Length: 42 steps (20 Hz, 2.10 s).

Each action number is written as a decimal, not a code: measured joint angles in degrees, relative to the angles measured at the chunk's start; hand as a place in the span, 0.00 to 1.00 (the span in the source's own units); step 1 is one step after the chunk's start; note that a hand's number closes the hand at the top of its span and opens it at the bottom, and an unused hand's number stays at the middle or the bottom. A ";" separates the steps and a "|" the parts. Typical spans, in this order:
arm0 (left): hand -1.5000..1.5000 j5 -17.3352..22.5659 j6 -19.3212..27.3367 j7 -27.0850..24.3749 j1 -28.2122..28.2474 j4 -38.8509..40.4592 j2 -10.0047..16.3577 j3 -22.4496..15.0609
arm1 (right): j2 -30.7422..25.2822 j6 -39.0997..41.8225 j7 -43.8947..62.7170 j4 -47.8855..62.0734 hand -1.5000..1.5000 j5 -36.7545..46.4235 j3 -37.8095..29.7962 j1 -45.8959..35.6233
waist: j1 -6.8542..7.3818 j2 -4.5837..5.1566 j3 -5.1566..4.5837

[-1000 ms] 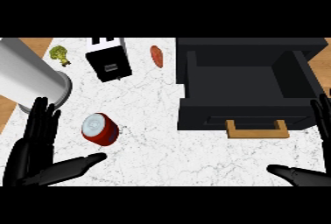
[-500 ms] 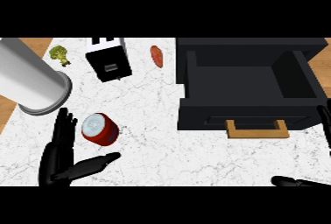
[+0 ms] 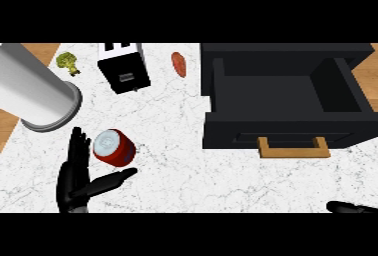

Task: Pick up the can, place it into the drawer and close the drawer

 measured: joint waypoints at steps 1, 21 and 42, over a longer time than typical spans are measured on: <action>0.00 0.36 -0.27 0.02 0.19 0.14 0.22 0.38 | 0.36 0.09 -0.38 0.05 0.00 0.37 0.12 0.25 | 0.03 -0.01 -0.01; 0.00 7.33 -3.77 -18.81 -13.55 33.81 2.58 9.12 | 1.23 2.97 1.93 -3.66 0.00 -0.82 -2.71 1.61 | -0.10 0.02 -0.01; 1.00 9.31 -16.04 -29.41 -30.04 57.06 5.30 10.85 | 0.95 0.56 5.93 -4.04 0.00 2.55 -2.13 -3.97 | -0.23 0.07 0.01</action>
